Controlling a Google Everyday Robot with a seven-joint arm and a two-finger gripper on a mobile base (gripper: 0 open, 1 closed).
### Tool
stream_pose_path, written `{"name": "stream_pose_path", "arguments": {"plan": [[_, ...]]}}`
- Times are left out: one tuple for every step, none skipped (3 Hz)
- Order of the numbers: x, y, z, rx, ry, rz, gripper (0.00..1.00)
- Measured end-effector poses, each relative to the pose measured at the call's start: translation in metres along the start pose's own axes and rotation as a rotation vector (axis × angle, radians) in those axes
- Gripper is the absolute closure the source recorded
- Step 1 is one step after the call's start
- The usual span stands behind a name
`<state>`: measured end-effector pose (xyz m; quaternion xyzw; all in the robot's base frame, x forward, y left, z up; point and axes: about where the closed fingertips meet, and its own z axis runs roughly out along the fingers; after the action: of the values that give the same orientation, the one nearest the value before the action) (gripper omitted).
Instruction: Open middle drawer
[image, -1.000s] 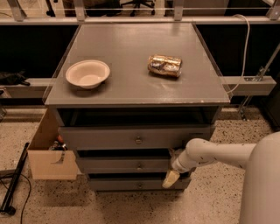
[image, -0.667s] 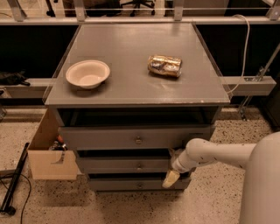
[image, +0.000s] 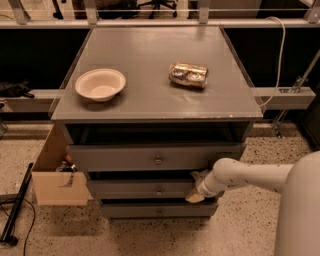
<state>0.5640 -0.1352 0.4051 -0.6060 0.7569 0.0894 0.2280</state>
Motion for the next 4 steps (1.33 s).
{"name": "stream_pose_path", "arguments": {"plan": [[0.000, 0.000, 0.000, 0.000, 0.000, 0.000, 0.69], [-0.001, 0.000, -0.002, 0.000, 0.000, 0.000, 0.98], [-0.002, 0.000, -0.004, 0.000, 0.000, 0.000, 1.00], [0.000, 0.005, -0.012, -0.009, 0.003, 0.005, 1.00]]}}
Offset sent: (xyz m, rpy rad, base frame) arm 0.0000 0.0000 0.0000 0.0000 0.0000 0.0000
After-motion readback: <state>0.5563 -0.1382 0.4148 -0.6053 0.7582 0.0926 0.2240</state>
